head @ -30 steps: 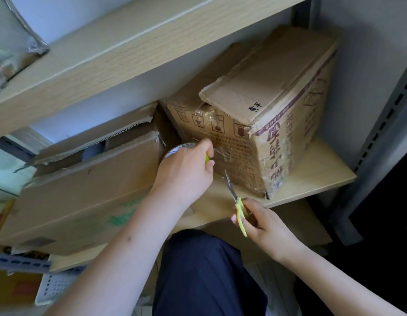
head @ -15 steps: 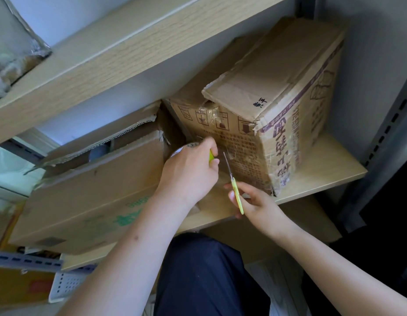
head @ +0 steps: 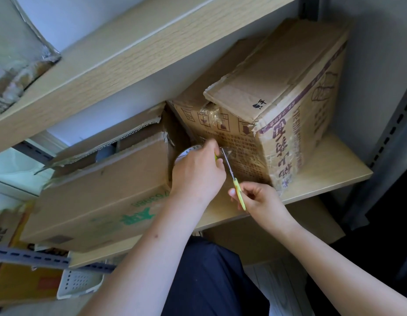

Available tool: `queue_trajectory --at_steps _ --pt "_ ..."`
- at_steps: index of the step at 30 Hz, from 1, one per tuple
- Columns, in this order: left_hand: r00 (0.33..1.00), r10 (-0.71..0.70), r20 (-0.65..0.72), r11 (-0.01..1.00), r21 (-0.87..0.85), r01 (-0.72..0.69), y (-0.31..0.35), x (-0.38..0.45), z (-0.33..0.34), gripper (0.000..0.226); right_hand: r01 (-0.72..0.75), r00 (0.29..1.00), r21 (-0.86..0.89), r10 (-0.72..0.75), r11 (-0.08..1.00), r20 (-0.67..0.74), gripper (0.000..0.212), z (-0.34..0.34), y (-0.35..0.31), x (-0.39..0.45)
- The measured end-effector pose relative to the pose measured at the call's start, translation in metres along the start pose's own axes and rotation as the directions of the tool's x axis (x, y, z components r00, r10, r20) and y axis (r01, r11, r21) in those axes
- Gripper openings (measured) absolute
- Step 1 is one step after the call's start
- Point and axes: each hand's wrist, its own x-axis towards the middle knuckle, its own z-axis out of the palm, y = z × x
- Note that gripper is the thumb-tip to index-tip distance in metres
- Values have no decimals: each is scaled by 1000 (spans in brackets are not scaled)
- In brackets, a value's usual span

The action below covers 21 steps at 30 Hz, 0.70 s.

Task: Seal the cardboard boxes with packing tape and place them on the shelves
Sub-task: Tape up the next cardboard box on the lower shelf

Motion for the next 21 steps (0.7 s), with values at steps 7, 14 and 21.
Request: queue_trajectory --at_steps 7,14,21 --pt "994 -106 -29 994 14 106 11 4 6 18 -124 992 -247 129 961 3 70 -3 -7 -8" --pt "992 -124 9 986 -116 124 5 2 -9 17 -173 931 -491 305 854 203 48 -20 -14 -33" --pt "953 -242 -183 970 -49 237 20 2 -1 65 -126 866 -736 436 665 245 75 -36 -10 -58"
